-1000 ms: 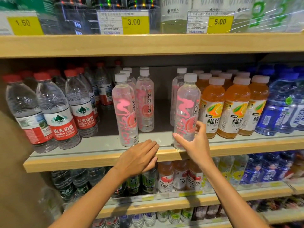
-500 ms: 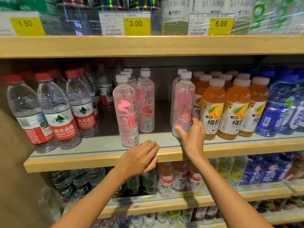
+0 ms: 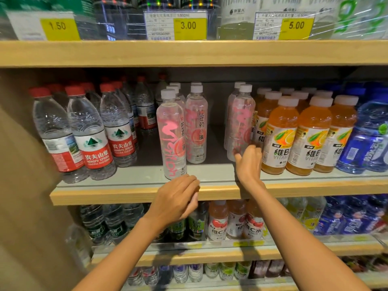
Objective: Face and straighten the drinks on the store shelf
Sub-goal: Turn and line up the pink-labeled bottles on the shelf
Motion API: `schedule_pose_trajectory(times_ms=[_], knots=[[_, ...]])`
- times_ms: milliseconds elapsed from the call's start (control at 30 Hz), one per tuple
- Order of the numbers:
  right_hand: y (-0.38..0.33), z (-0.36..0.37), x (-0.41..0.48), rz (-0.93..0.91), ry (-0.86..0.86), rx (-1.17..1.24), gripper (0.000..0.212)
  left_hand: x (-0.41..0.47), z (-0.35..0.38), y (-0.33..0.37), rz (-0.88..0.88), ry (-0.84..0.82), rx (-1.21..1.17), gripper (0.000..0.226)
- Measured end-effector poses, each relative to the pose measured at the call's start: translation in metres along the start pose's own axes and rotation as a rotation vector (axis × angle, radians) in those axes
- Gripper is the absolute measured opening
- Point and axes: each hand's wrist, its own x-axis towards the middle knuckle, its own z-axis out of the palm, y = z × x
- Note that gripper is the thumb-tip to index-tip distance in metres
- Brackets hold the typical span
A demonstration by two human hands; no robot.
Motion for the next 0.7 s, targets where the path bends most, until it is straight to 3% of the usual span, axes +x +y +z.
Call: schedule_pose_trajectory(times_ms=[67, 133, 233, 333, 467, 567, 700], knots=[[-0.001, 0.0, -0.012, -0.074, 0.136, -0.013, 0.035, -0.022, -0.01, -0.008, -0.106, 0.11, 0.017, 0.024], [-0.007, 0.0, -0.025, -0.197, 0.199, 0.133, 0.033, -0.04, -0.018, -0.022, -0.186, 0.135, 0.091, 0.027], [-0.026, 0.01, -0.031, -0.206, -0.068, 0.431, 0.04, -0.052, -0.023, -0.044, -0.224, 0.056, 0.169, 0.041], [-0.048, 0.026, -0.024, -0.085, -0.28, 0.476, 0.042, -0.054, -0.021, -0.058, -0.195, -0.039, 0.177, 0.057], [-0.062, 0.044, -0.015, -0.058, -0.344, 0.58, 0.015, -0.06, -0.017, -0.067, -0.232, -0.09, 0.156, 0.059], [-0.067, 0.051, -0.012, -0.049, -0.313, 0.721, 0.029, -0.062, -0.017, -0.07, -0.223, -0.099, 0.147, 0.057], [-0.068, 0.055, -0.005, -0.054, -0.353, 0.66, 0.05, -0.059, -0.021, -0.069, -0.217, -0.124, 0.142, 0.046]])
